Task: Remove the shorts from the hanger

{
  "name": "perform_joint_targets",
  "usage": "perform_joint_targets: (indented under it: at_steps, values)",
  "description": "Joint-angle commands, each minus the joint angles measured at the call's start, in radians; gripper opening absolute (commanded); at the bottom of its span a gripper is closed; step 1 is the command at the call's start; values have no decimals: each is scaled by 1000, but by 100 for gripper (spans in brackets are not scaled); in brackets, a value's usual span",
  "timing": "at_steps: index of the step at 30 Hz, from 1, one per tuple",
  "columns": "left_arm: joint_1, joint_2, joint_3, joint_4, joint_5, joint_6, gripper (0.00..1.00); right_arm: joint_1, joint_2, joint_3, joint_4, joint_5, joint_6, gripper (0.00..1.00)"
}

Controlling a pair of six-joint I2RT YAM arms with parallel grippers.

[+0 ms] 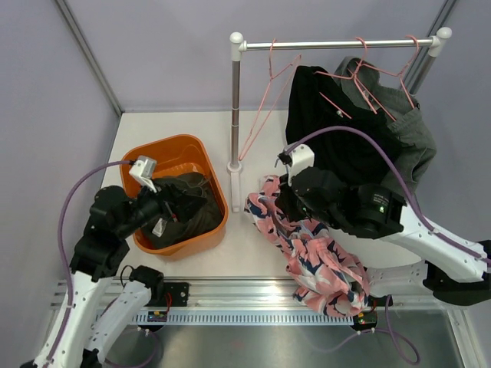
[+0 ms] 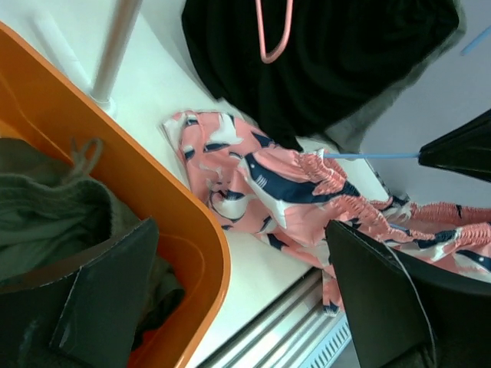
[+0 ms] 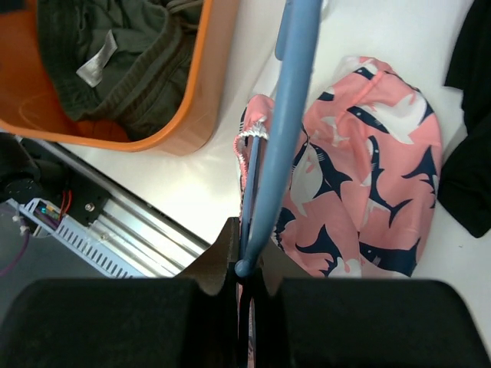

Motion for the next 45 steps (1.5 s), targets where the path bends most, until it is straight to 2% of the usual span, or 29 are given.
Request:
perform_joint_targets:
  at_steps: [1,3,4,7,8,16,19,28,32,33,35,38,39,42,43,45]
  values:
    - [-153,30,-84,125,-66,-62,95,64,10,23,61,114,69,0]
    - [-272,67,-94,156,-176,-69,95,91,45,46,45,148,71,0]
    - [-408,88,-88,163,-309,-70,95,98,55,54,41,175,72,0]
    - [-602,180,-53,197,-535,-82,96,99,62,72,47,186,65,0]
    - [-624,226,-43,225,-556,-88,97,101,61,74,47,188,65,0]
    - [-734,432,20,361,-677,-151,97,99,61,71,50,208,65,0]
    - [-737,472,24,427,-680,-165,97,99,68,72,50,211,59,0]
    - [-739,559,81,446,-718,-181,93,99,75,86,55,216,42,0]
    - [-739,590,84,423,-732,-190,81,101,61,95,55,219,37,0]
    - [-739,592,83,420,-734,-193,74,99,59,98,50,226,33,0]
    - [-739,590,76,415,-741,-197,68,99,55,109,39,232,31,0]
    - [-739,586,81,398,-754,-199,53,101,49,124,33,245,28,0]
    - [-739,580,84,395,-757,-197,41,99,47,126,33,248,26,0]
    - [-739,563,95,386,-755,-187,22,99,42,126,22,261,28,0]
    - [-739,560,96,383,-755,-182,9,101,42,124,18,265,31,0]
    - [-739,555,112,368,-778,-174,0,99,41,126,4,266,37,0]
